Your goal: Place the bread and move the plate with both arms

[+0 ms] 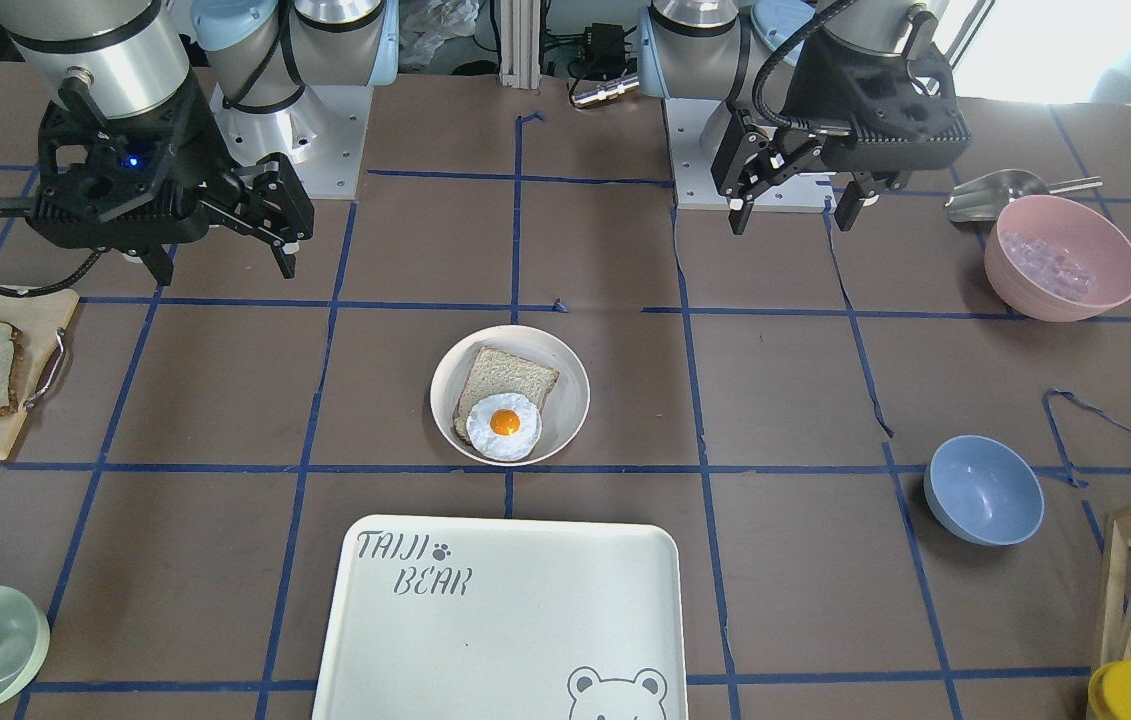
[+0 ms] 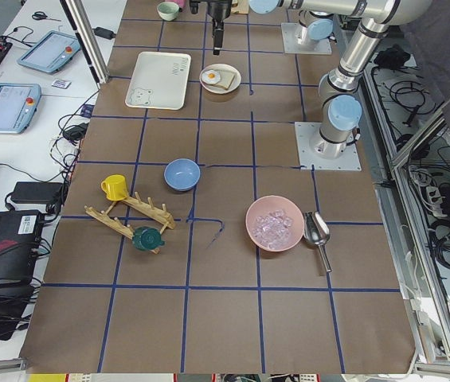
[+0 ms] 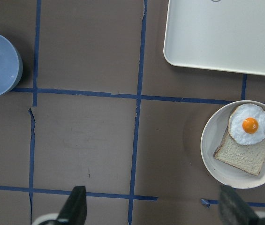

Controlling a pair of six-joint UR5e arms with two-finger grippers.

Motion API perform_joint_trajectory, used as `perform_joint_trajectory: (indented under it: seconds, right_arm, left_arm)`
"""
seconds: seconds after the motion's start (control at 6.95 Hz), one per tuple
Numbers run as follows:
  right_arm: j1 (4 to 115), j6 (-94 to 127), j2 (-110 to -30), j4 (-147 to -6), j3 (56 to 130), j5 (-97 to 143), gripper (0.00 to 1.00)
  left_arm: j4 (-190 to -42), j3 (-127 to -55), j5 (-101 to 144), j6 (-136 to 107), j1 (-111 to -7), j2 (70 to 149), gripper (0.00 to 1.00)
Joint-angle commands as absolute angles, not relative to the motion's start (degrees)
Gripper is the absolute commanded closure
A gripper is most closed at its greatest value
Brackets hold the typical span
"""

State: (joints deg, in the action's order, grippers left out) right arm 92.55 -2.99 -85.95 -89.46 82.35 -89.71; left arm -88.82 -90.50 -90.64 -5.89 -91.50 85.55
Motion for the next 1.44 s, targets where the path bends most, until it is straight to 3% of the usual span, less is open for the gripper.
perform_joint_trajectory:
  seconds: [0.0, 0.58, 1.29]
  right_arm:
    - [92.5, -2.8, -86.0, -89.4, 82.4, -89.6, 0.0]
    - [91.4, -4.9, -85.4, -90.0, 82.4, -89.7, 0.0]
    - [56.7, -50.0, -84.4, -94.7, 94.5, -82.3, 0.0]
  left_arm:
    - [-88.8, -90.5, -90.6, -5.9, -91.5, 85.6, 0.0]
    - [-88.8, -90.5, -90.7, -5.9, -91.5, 85.6, 0.0]
    - [-88.8, -90.5, -90.7, -5.9, -91.4, 85.6, 0.0]
